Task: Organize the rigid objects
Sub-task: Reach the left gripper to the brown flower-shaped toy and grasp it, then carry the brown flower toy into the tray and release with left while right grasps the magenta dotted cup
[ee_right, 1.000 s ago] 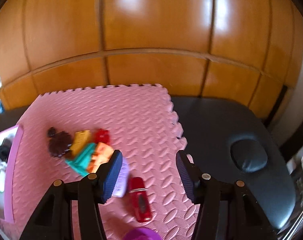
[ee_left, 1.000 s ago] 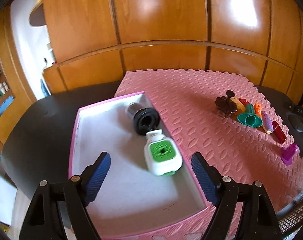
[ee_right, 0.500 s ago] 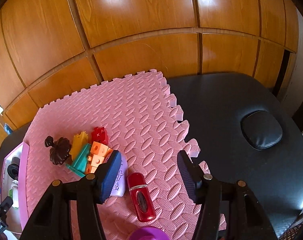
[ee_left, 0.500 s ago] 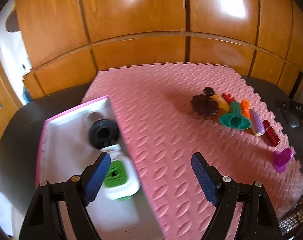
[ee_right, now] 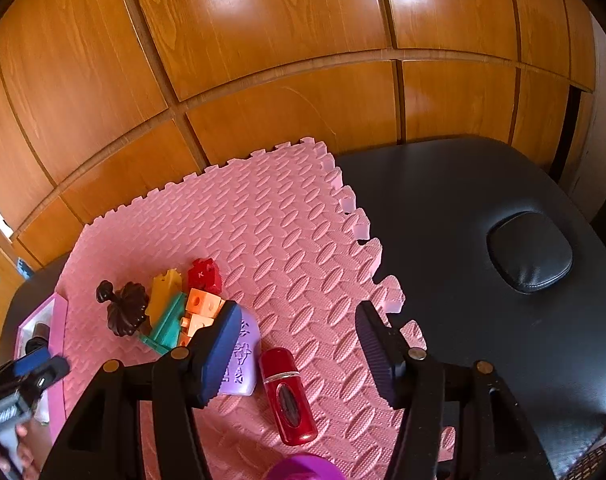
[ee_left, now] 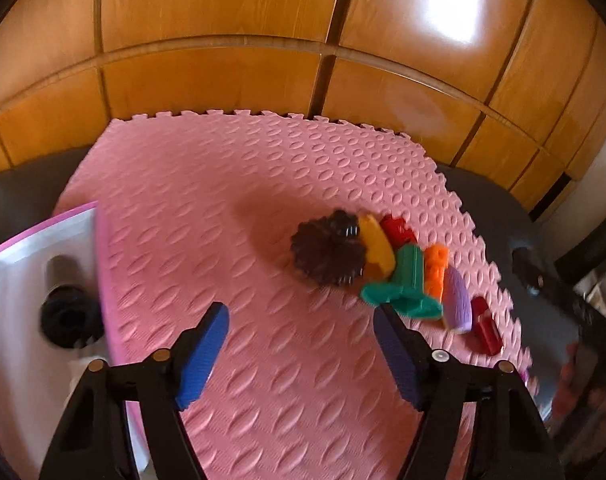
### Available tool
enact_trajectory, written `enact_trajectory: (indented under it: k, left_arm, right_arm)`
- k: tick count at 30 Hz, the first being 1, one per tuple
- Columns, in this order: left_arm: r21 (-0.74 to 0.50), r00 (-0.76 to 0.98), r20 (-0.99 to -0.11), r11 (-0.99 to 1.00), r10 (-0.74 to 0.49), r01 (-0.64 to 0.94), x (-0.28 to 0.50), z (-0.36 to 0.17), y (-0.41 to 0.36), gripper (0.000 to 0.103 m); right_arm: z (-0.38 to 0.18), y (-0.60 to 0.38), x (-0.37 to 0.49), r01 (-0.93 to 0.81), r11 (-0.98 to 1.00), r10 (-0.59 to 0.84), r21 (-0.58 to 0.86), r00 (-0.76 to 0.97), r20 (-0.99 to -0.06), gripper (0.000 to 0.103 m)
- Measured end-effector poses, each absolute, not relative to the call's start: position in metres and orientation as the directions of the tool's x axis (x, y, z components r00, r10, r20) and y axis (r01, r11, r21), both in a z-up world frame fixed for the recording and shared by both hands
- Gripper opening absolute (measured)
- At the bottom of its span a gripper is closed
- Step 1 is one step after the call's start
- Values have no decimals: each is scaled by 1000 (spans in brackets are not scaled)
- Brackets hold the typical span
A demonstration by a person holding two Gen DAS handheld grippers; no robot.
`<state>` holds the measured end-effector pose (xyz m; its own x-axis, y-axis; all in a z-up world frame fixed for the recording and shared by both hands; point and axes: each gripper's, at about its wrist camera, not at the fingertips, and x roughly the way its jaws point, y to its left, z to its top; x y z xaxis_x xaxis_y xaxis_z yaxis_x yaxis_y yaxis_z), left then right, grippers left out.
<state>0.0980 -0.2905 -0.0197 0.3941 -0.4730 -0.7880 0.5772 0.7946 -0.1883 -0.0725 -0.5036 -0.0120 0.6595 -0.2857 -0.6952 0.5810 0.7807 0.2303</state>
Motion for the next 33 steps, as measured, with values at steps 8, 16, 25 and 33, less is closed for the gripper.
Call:
enact_trajectory:
  k: [8, 16, 25, 33]
  left_arm:
    - [-78, 499, -746, 802, -441, 593, 115, -30, -341, 76]
    - [-87, 486, -733, 775, -476, 626, 129, -45, -360, 23]
    - [-114, 476, -729, 773, -492, 624, 89, -36, -318, 23]
    - [-135, 454, -709, 736, -540, 664, 40, -19, -284, 23]
  right_arm:
    - [-13, -502, -69, 564, 790, -257, 242, 662, -704, 60]
    - [-15, -503, -67, 566, 792, -262, 230, 655, -709, 60]
    - [-17, -516, -73, 598, 750, -254, 281, 653, -713, 60]
    - [-38, -528, -77, 631, 689, -132, 357, 593, -794, 60]
